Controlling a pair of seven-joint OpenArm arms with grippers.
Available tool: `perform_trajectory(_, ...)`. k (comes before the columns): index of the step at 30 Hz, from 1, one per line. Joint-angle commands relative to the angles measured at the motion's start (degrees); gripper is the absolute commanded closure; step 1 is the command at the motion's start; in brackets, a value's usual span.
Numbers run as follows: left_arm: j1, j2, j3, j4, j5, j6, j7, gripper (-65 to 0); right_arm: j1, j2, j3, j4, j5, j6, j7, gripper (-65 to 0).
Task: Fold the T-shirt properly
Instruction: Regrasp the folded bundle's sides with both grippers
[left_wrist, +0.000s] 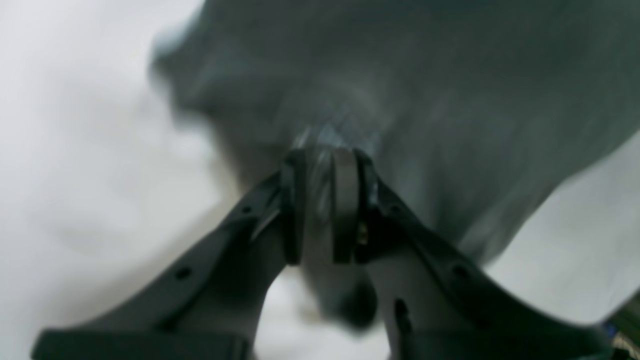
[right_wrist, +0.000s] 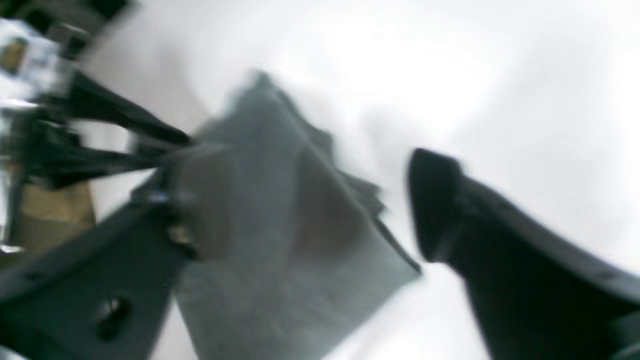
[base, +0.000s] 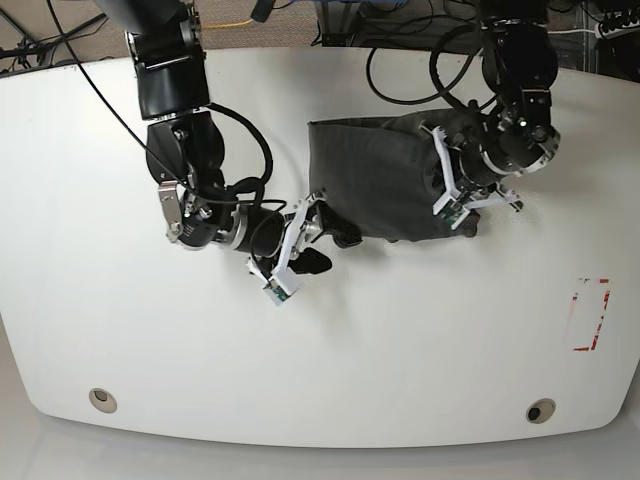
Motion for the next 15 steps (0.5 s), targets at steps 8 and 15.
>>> perform_trajectory(8, 0.3, 2.6, 5.3, -1.5, 12.3, 0.0, -3.0, -6.9, -0.6, 2.3, -0.2, -2.4, -4.9, 0.7, 1.4, -8.2)
perform_trajectory(15, 0.2, -1.6, 5.3, -1.7, 12.5, 0.0, -4.0, -6.9, -1.3, -1.3, -0.2, -4.4, -21.3, 1.3, 5.4, -10.8)
